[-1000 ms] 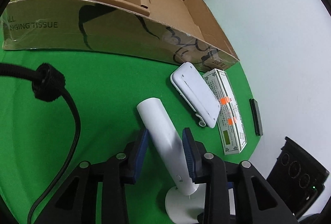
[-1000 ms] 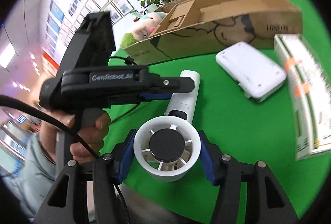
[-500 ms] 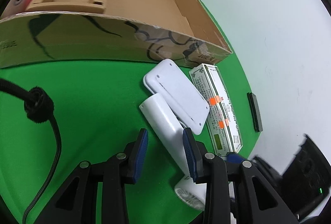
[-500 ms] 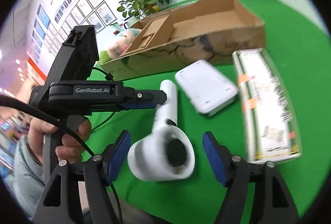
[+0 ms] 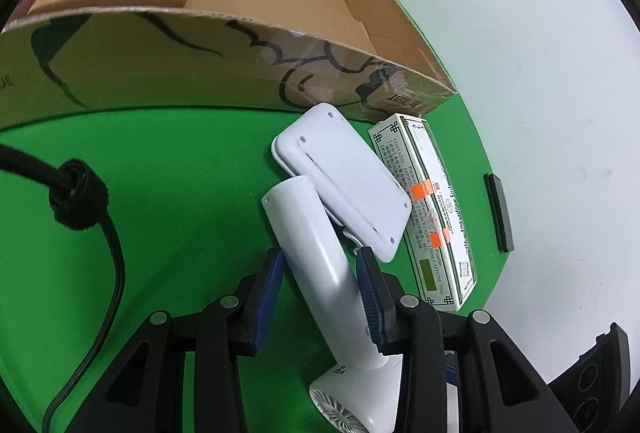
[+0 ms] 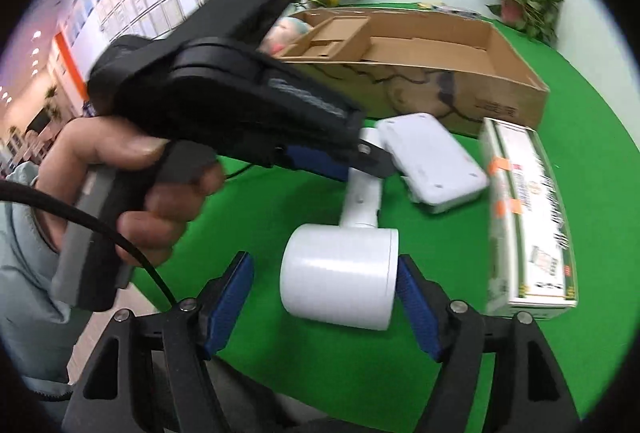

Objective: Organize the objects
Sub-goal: 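Grasp the fan handle with the left gripper while the right gripper holds the fan head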

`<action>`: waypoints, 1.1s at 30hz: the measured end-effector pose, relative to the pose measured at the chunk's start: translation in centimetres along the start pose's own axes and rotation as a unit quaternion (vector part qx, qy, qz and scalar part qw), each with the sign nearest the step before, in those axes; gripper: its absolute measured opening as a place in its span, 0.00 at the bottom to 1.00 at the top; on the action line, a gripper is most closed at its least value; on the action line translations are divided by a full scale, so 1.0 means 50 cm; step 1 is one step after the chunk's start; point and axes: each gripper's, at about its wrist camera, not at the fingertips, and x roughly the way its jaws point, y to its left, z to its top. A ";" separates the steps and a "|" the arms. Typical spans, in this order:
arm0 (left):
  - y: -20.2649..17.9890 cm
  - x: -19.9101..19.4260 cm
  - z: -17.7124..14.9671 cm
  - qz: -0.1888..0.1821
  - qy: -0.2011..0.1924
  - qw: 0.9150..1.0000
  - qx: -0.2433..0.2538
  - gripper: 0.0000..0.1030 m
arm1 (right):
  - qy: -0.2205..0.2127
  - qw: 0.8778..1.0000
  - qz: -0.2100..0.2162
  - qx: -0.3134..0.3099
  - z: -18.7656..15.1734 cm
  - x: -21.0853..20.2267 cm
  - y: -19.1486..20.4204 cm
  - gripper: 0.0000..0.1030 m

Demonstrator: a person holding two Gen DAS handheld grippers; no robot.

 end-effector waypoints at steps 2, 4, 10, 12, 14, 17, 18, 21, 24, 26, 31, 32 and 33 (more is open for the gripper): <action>-0.003 0.005 0.001 0.003 0.001 1.000 0.004 0.35 | 0.003 1.000 -0.010 0.011 0.001 0.008 0.000 0.70; -0.005 0.011 0.002 0.008 0.003 1.000 0.010 0.36 | 0.011 0.999 -0.015 0.026 0.000 0.016 -0.009 0.65; -0.012 0.012 -0.006 0.017 -0.008 1.000 0.020 0.36 | 0.020 0.999 -0.037 0.032 -0.003 0.022 -0.007 0.57; -0.014 0.010 -0.011 0.022 -0.011 0.999 0.021 0.35 | 0.019 0.998 -0.042 0.032 -0.003 0.025 -0.002 0.57; -0.016 0.007 -0.014 0.027 -0.014 0.999 0.018 0.34 | 0.017 0.998 -0.045 0.032 -0.004 0.026 0.003 0.57; -0.022 -0.009 -0.017 0.036 -0.026 0.999 0.025 0.32 | 0.011 0.998 -0.047 0.032 -0.009 0.024 0.011 0.57; -0.023 -0.017 -0.017 0.038 -0.030 0.998 0.027 0.32 | 0.010 0.998 -0.047 0.029 -0.009 0.024 0.014 0.57; -0.032 -0.044 -0.018 0.044 -0.045 0.997 0.036 0.30 | 0.005 0.998 -0.047 0.030 -0.009 0.023 0.019 0.56; -0.043 -0.074 -0.012 0.047 -0.060 0.996 0.045 0.29 | -0.007 0.998 -0.046 0.030 -0.002 0.020 0.019 0.56; -0.053 -0.094 -0.008 0.048 -0.071 0.995 0.051 0.29 | -0.013 0.998 -0.047 0.028 0.005 0.019 0.020 0.56; -0.077 -0.145 0.009 0.054 -0.098 0.992 0.064 0.28 | -0.023 0.997 -0.066 0.038 0.029 0.016 0.024 0.56; -0.081 -0.159 0.013 0.055 -0.105 0.991 0.068 0.28 | -0.026 0.997 -0.065 0.038 0.034 0.015 0.023 0.55; -0.083 -0.166 0.018 0.056 -0.109 0.990 0.070 0.27 | -0.029 0.997 -0.066 0.038 0.041 0.015 0.023 0.55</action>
